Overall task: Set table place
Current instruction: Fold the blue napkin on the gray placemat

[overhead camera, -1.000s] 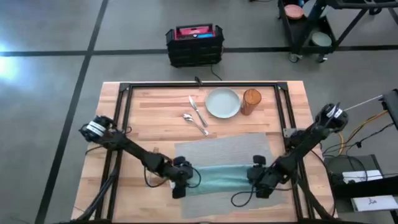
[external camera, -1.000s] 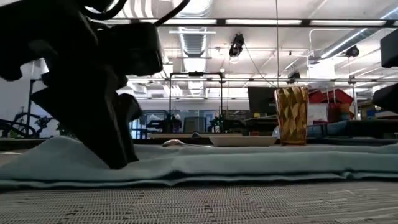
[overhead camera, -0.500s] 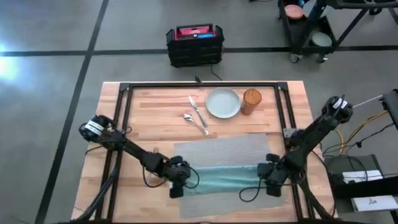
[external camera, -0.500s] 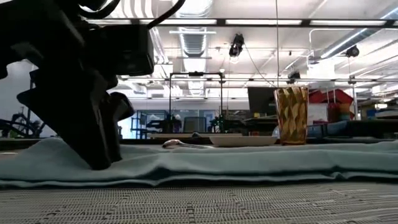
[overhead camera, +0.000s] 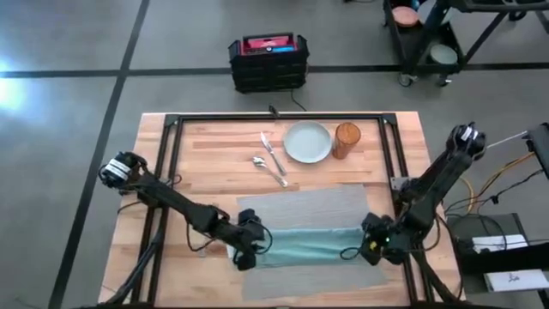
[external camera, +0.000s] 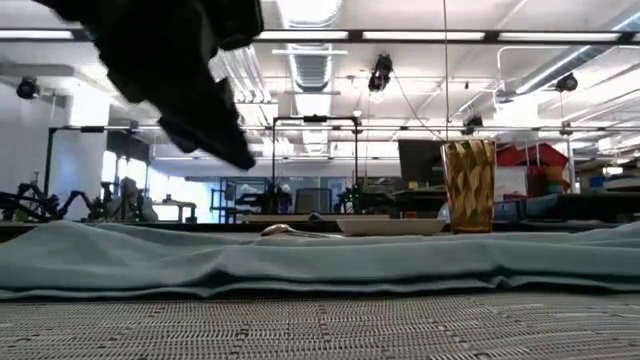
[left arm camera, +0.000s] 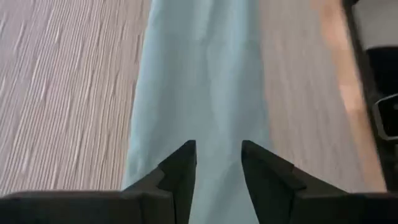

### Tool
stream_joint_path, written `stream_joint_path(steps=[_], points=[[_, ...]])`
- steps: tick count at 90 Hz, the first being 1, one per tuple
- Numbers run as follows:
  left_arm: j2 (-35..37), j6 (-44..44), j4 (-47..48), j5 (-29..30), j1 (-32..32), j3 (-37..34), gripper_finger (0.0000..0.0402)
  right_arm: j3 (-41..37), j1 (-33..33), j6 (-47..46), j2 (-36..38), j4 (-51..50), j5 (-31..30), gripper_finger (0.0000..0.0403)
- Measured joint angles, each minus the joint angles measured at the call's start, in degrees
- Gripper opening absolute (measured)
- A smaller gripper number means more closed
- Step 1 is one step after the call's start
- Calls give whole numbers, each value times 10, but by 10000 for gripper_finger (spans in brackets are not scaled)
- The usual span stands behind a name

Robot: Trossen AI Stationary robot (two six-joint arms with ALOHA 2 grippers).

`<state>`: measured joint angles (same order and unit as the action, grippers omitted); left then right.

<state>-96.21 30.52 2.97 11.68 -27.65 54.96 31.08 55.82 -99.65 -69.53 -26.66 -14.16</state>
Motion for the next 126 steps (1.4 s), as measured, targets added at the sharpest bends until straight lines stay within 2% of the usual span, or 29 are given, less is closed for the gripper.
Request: stream_joint_path(steps=[14,31,43,62,86,101,126], points=[[-17,-1,-3,1,2,0,114,-23,6,-33,-41,79,-48,190],[-28,0,-6,7,4,0,114,-21,3,-48,-84,88,-69,188],[-33,0,-16,13,5,0,114,-19,4,-58,-97,86,-83,171],[-47,-6,-34,14,5,0,114,-22,3,-62,-101,83,-94,113],[-63,-2,-49,14,5,0,114,-24,3,-55,-105,80,-92,9],[-63,-2,-54,24,5,0,114,-19,3,-40,-101,75,-97,2],[-63,-2,-59,26,5,0,114,32,2,-30,-72,-1,-90,1]])
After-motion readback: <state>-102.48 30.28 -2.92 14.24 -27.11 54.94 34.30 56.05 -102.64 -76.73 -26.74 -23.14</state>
